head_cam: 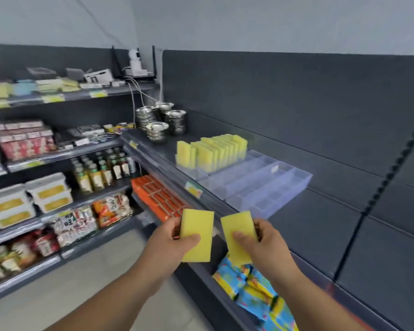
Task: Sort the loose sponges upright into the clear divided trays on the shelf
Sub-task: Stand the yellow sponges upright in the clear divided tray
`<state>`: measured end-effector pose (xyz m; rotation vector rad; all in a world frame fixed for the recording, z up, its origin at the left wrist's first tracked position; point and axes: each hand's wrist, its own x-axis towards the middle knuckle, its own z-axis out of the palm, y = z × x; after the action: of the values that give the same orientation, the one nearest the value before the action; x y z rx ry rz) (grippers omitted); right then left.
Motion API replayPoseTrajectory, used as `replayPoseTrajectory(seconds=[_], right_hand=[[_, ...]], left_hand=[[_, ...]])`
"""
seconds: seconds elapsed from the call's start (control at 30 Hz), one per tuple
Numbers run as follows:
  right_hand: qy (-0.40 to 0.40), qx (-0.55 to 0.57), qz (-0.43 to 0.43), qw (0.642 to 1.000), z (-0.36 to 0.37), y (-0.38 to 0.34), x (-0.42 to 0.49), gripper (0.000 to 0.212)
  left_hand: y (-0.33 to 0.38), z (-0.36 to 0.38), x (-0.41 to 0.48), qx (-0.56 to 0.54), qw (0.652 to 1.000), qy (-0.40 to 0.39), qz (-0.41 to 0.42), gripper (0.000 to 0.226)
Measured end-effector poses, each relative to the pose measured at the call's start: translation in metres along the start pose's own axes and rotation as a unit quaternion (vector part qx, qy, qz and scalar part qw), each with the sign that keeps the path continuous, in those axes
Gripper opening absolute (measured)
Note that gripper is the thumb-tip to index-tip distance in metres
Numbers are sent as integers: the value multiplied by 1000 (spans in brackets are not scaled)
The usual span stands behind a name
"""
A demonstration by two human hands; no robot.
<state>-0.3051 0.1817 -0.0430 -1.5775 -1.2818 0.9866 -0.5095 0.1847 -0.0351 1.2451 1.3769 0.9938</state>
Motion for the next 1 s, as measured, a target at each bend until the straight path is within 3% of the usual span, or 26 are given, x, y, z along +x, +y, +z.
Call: replayPoseTrajectory(seconds=[0.33,0.57,0.77,0.93,1.0], right_hand=[[25,34,-49,998,47,-46,134,26],[58,17,-58,996,47,-69,232,22],[65,65,-24,995,45,-73,271,14],[63,106,44,991,47,-71,283,22],[70,127,54,988,53,-72,284,35]], left_hand=[[29,-38,132,27,997,50,44,26],[71,-46,240,92,991,33,94,23],[92,-48,323,184,971,-39,145,31],[105,-57,390,320,916,-151,191,42],[108,-58,412,362,887,-202,203,42]])
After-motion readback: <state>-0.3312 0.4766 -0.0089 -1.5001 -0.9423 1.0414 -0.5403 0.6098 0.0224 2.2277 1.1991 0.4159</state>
